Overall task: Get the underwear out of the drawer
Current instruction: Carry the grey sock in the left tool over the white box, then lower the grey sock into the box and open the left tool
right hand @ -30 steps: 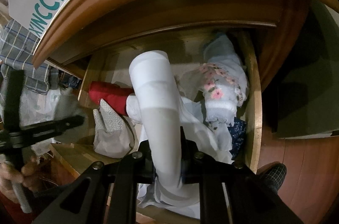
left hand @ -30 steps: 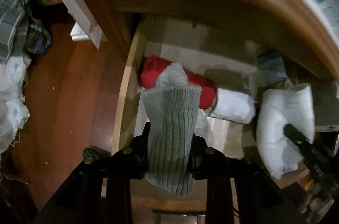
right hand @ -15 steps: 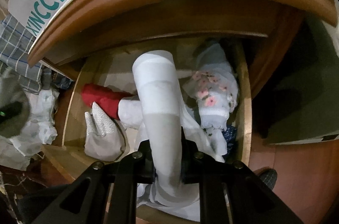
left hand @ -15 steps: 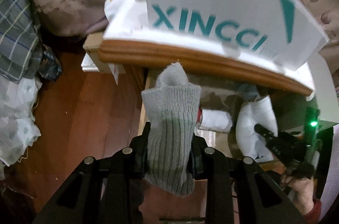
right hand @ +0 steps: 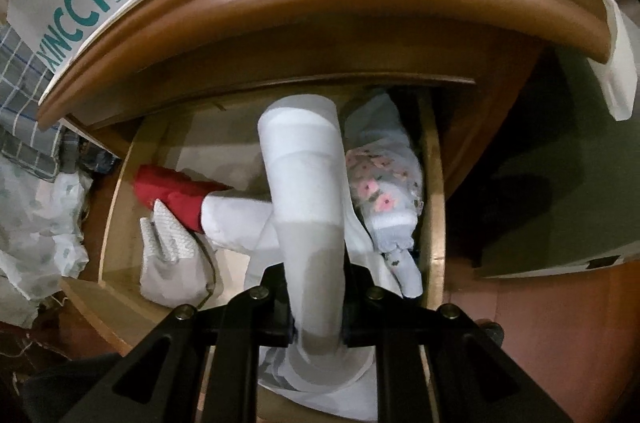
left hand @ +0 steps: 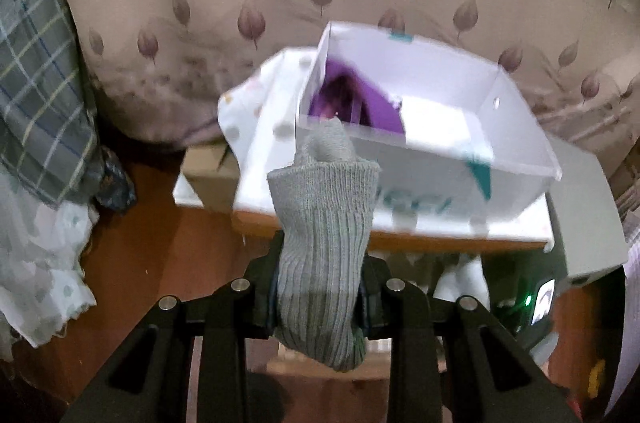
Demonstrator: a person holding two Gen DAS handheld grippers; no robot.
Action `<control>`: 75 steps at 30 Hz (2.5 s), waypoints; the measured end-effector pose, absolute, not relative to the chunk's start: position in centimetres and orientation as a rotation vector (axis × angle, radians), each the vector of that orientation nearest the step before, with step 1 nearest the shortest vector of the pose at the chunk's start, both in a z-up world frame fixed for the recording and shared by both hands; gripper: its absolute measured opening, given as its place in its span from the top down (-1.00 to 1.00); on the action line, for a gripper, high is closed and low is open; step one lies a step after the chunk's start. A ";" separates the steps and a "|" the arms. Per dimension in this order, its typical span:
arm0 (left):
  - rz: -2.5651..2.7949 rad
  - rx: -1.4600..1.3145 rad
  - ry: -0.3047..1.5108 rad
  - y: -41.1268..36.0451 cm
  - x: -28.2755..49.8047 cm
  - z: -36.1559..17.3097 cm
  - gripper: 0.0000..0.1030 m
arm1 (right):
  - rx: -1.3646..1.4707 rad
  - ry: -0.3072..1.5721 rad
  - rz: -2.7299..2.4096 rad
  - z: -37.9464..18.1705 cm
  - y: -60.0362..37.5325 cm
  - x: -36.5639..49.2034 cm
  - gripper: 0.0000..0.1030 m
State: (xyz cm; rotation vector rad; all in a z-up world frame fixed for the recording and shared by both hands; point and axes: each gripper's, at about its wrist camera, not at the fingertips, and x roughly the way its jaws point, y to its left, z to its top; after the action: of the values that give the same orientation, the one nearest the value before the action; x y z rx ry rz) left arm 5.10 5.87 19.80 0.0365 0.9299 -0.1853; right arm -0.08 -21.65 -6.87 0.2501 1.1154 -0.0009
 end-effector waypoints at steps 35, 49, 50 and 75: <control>-0.108 0.190 0.948 -0.9 20.0 16.5 0.40 | 0.310 1.142 0.003 -7.4 -22.7 0.1 0.72; -0.091 0.247 0.956 -1.9 19.0 16.6 -0.14 | 0.315 1.145 0.008 -7.4 -22.8 0.1 0.72; -0.093 0.261 0.951 -2.2 18.8 16.6 -0.25 | 0.314 1.145 0.009 -7.4 -22.8 0.1 0.72; 0.020 0.214 0.686 1.5 5.8 16.7 -0.50 | 0.271 1.115 0.016 -7.3 -22.1 -0.1 0.72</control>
State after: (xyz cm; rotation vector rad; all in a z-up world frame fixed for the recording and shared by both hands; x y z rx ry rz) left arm 5.79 1.50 16.69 0.2140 0.6862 0.0200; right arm -0.15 -22.05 -7.28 0.2712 1.1149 0.0158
